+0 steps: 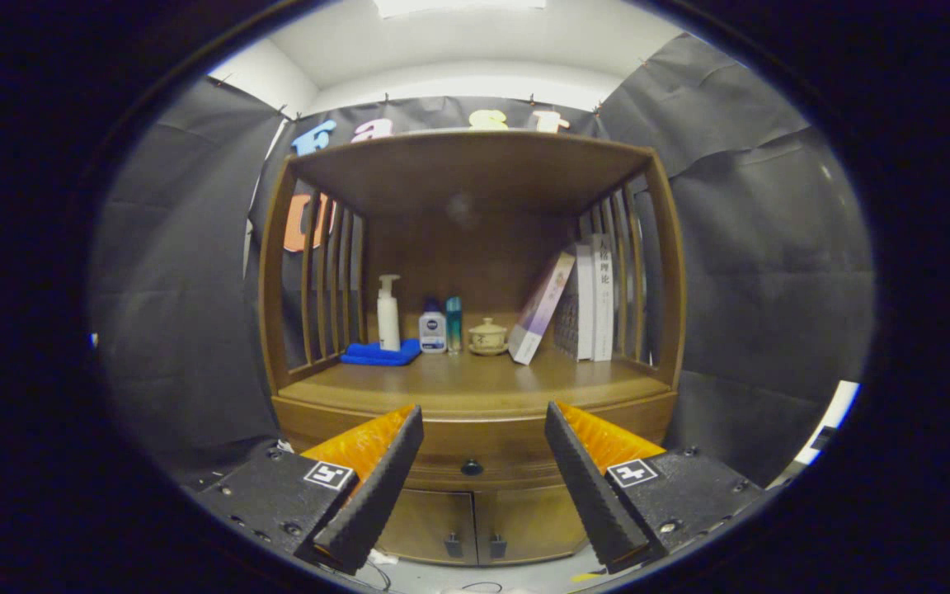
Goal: Pull open the drawer, take out the items inside it, and place them on the countertop above the cabinet.
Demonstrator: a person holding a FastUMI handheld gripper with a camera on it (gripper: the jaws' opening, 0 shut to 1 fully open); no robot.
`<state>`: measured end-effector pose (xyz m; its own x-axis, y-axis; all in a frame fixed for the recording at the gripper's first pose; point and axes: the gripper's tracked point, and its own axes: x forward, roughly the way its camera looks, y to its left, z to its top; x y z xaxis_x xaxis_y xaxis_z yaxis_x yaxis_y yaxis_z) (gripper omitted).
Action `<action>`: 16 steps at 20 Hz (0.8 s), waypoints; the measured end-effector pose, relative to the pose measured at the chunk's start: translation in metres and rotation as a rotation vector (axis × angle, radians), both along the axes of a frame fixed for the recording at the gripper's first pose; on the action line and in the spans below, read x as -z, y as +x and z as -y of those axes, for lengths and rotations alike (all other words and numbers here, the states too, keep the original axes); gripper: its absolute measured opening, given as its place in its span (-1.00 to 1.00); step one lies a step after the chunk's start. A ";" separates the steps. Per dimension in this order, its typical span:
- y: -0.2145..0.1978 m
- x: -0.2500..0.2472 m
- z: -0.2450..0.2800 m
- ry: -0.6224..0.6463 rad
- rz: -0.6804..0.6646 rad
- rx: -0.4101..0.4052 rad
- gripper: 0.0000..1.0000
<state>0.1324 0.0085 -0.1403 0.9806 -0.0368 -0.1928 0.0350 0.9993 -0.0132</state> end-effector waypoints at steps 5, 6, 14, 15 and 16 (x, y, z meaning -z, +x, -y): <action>0.035 0.069 -0.008 -0.048 -0.077 -0.002 0.87; 0.041 0.081 -0.009 -0.048 -0.095 -0.004 0.83; 0.075 0.133 -0.005 -0.030 -0.178 0.012 0.30; 0.077 0.137 -0.005 -0.021 -0.187 0.016 0.16; 0.078 0.139 -0.003 -0.007 -0.191 0.025 0.03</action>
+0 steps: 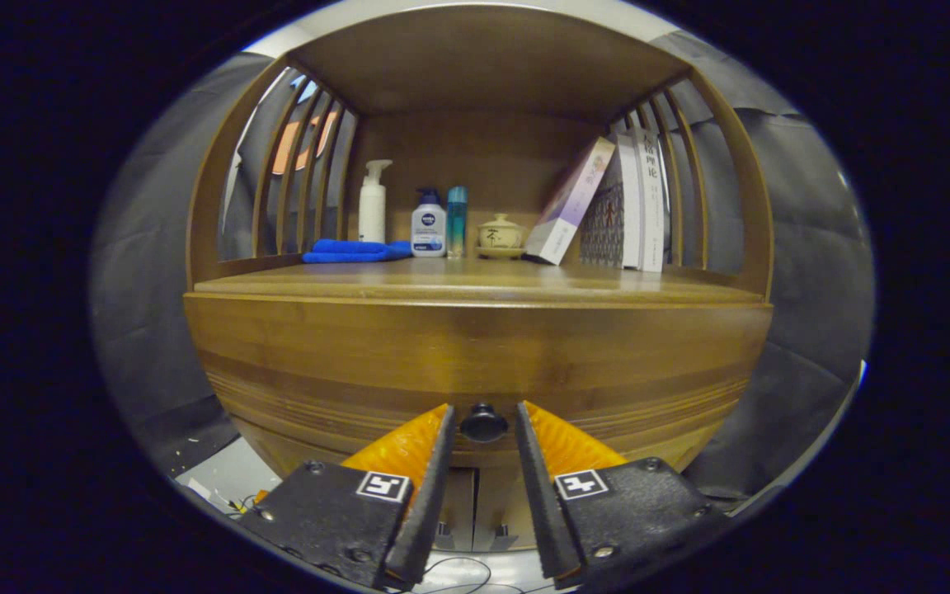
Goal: Pull open the drawer, take out the items inside it, and place them on the countertop above the cabinet.
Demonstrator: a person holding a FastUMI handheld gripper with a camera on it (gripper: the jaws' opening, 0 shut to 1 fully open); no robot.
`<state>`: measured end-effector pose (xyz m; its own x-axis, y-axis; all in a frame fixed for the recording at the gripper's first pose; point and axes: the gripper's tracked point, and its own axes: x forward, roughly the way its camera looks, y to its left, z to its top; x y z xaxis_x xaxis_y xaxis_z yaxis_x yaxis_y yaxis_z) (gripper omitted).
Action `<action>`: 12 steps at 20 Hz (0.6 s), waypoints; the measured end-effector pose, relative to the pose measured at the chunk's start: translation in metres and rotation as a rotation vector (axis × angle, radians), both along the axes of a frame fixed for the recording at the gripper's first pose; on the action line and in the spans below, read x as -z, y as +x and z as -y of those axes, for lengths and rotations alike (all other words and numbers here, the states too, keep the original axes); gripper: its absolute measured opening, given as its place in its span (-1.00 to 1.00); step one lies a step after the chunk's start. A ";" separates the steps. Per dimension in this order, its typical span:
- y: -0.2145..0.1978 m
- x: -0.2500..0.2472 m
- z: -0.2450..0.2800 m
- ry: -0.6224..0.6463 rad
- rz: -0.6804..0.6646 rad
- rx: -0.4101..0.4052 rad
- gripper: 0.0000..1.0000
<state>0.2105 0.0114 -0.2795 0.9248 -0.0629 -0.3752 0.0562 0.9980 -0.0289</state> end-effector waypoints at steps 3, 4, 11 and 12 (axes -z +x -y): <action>-0.001 -0.001 0.001 0.021 0.012 0.011 -0.29; 0.002 0.001 -0.001 0.012 0.014 0.011 -0.40; -0.001 -0.001 -0.001 0.023 -0.006 -0.005 -0.52; -0.003 0.000 0.000 0.018 -0.008 -0.004 -0.52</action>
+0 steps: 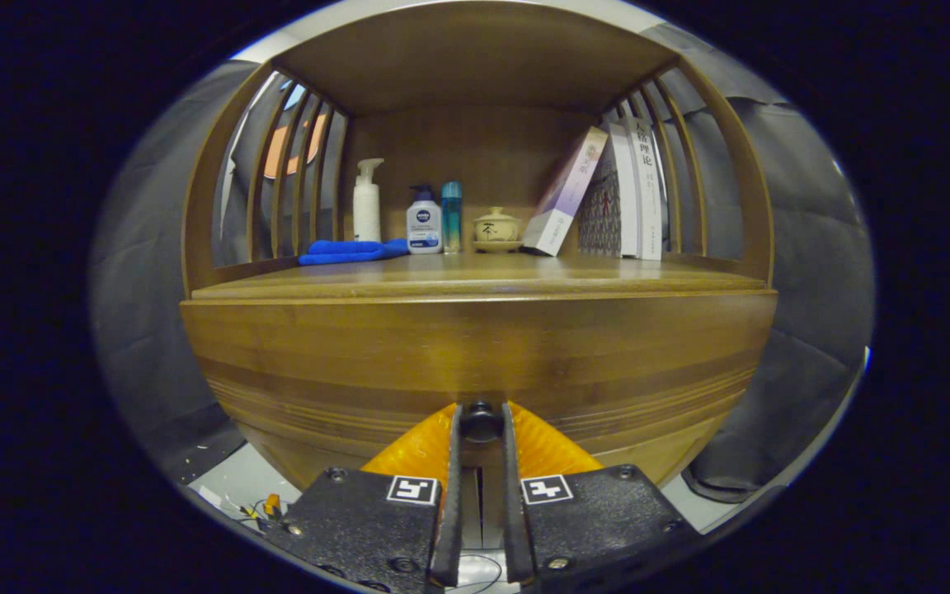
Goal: Pull open the drawer, take out the items inside it, and place them on the countertop above the cabinet.
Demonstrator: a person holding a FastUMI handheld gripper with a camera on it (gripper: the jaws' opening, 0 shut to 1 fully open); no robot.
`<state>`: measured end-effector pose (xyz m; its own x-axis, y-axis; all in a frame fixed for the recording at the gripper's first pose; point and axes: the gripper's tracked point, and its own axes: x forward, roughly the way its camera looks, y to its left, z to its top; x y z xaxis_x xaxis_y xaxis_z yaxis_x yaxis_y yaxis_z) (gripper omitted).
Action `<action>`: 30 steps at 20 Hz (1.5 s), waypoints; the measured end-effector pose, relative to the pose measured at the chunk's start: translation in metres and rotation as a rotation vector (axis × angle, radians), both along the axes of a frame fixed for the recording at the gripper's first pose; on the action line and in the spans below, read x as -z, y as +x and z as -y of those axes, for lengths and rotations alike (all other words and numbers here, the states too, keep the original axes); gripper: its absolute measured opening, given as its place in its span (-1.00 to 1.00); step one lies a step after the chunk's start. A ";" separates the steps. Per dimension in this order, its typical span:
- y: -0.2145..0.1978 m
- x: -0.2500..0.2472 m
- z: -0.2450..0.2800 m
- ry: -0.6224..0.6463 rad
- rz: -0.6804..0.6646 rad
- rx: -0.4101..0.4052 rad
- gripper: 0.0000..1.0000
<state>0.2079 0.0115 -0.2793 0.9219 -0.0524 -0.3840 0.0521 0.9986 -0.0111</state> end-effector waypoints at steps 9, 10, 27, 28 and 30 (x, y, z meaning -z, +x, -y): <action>-0.058 -0.008 0.001 0.002 -0.025 -0.018 -0.52; -0.066 -0.008 0.001 0.000 -0.027 -0.022 -0.52; -0.175 -0.015 0.002 0.022 -0.065 -0.079 -0.53; -0.182 -0.011 0.004 0.013 -0.080 -0.076 -0.52; -0.190 -0.013 0.002 0.025 -0.077 -0.082 -0.52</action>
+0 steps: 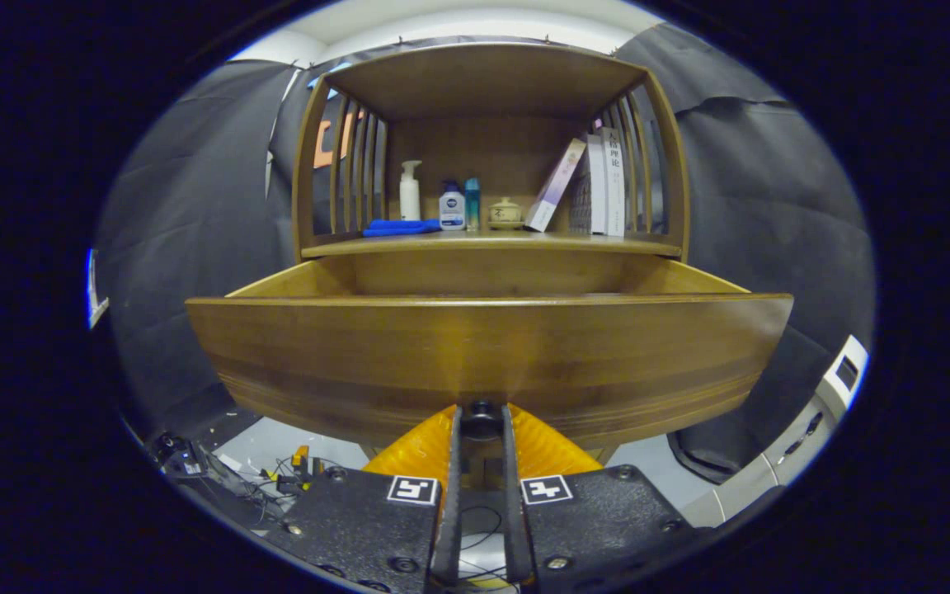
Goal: Pull open the drawer, take out the items inside it, and place them on the countertop above the cabinet.
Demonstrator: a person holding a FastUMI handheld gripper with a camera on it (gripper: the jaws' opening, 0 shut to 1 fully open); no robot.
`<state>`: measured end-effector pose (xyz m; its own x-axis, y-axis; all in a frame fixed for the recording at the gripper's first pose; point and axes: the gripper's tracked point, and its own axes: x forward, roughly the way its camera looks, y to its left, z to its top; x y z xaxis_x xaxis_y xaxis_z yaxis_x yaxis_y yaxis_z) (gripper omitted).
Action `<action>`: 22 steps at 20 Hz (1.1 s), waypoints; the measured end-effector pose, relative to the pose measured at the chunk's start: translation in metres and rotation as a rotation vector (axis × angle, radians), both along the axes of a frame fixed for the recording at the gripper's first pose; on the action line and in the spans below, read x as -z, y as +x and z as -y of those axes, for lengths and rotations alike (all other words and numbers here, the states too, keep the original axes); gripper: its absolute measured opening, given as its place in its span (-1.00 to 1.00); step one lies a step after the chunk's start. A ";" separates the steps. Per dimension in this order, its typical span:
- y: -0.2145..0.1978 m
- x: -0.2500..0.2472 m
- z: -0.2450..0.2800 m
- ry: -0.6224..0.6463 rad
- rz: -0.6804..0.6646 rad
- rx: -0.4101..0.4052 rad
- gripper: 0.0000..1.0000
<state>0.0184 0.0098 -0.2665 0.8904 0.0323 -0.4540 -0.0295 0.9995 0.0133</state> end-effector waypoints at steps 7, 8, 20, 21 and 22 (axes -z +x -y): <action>-0.002 -0.003 0.005 -0.016 -0.012 0.006 -0.40; -0.003 -0.008 0.009 -0.024 0.003 0.017 -0.34; 0.047 -0.168 0.026 -0.005 0.279 0.053 1.00; 0.058 -0.180 0.023 -0.007 0.285 0.043 1.00; 0.068 -0.192 0.022 -0.005 0.292 0.039 1.00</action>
